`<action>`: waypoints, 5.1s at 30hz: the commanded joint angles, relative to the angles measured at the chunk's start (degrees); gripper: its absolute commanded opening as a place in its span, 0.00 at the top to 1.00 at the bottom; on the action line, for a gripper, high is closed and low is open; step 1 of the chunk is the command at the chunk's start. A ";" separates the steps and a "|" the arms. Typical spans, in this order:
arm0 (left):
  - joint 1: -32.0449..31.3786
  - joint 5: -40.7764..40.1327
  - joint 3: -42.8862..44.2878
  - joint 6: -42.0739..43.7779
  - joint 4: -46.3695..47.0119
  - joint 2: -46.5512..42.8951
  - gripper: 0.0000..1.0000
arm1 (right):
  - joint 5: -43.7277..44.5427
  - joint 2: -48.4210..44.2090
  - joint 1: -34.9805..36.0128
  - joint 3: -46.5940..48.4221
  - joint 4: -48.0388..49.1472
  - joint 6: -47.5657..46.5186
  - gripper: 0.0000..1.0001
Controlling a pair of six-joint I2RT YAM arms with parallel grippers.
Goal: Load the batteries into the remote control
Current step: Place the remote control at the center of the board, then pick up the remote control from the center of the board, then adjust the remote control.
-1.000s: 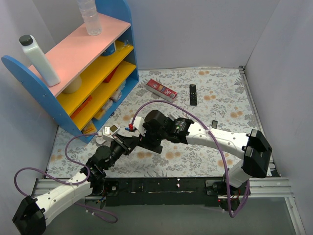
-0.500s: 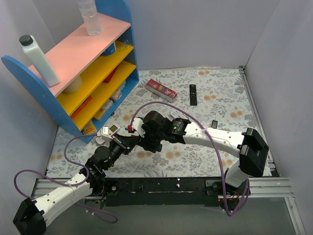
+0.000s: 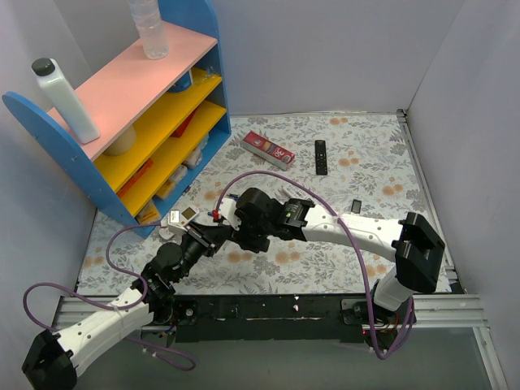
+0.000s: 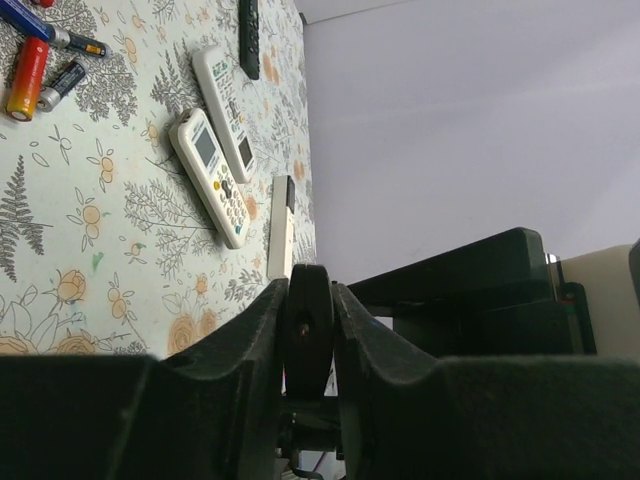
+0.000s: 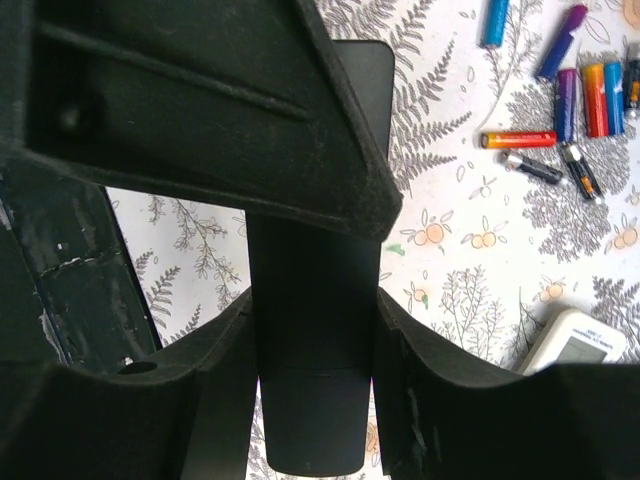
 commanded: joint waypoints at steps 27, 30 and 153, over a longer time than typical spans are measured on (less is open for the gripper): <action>-0.33 -19.92 14.96 24.61 -35.77 -22.97 0.02 | 9.05 1.26 -59.67 -8.97 0.86 9.73 0.76; -0.24 -19.22 15.22 24.69 -35.69 -22.88 0.02 | 7.38 4.42 -65.31 -8.71 2.01 11.05 0.75; -0.33 -2.78 18.82 16.35 1.58 28.45 1.00 | 2.33 -28.01 -9.78 -27.87 22.93 19.23 0.11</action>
